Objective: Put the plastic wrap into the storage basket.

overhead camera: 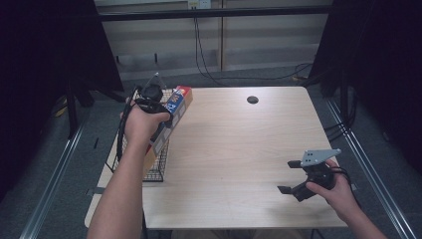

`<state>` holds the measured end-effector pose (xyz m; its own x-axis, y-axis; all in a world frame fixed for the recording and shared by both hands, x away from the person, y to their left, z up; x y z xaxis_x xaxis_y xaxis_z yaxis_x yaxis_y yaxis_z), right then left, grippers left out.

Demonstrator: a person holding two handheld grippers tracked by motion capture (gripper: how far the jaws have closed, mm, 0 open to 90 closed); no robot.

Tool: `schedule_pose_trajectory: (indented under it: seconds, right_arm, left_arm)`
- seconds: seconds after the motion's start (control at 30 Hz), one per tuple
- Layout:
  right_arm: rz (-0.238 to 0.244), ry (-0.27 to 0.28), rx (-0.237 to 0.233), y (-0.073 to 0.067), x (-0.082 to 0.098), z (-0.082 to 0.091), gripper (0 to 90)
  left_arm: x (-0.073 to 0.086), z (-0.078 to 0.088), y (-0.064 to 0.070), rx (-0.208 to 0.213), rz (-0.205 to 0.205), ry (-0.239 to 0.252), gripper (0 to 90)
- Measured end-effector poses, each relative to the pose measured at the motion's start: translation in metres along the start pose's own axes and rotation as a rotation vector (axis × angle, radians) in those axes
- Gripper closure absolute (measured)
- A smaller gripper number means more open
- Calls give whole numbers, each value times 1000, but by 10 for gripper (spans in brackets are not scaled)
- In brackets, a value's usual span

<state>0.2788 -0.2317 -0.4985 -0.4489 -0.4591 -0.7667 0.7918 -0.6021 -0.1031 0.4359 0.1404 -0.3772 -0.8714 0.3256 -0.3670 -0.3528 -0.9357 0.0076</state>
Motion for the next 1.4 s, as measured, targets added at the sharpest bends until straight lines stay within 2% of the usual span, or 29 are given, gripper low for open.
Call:
schedule_pose_trajectory:
  seconds: [0.1, 0.27, 0.33, 0.6, 0.83, 0.9, 1.03, 1.4]
  right_arm:
    - [0, -1, 1, 0, 0, 0, 37]
    - [0, -5, -1, 0, 0, 0, 37]
    - [0, -5, -1, -1, 0, 0, 37]
    - [2, -7, -4, -1, 0, 0, 37]
    - [3, -8, -2, -1, 0, 0, 37]
    - [4, -9, 2, -1, 1, 0, 37]
    - [3, -9, -1, -1, 1, -1, 37]
    - [5, -14, -3, -2, 1, -1, 37]
  left_arm:
    - [2, 1, -3, 3, 17, 1, 447]
    - [5, 3, -9, -11, 15, -1, 447]
    - [7, 4, -10, -7, 33, -5, 448]
    - [9, 5, -18, -16, 42, 1, 449]
    - [12, 7, -25, -22, 71, 5, 449]
    - [14, 8, -28, -25, 68, 2, 449]
    - [16, 8, -31, -26, 92, 2, 449]
    - [23, 7, -42, -43, 113, -4, 448]
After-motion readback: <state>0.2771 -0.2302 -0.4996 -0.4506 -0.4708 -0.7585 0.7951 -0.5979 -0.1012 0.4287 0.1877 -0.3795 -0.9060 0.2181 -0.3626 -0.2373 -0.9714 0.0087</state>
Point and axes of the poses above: each handheld gripper's, and its own axes: z roughly backward along the jaws, x roughly out of its underside, y roughly to its right, the point moved 8 cm from there along -z, roughly forward along the jaws, and after that the axes turned 1 degree about y, right-handed, at the moved point
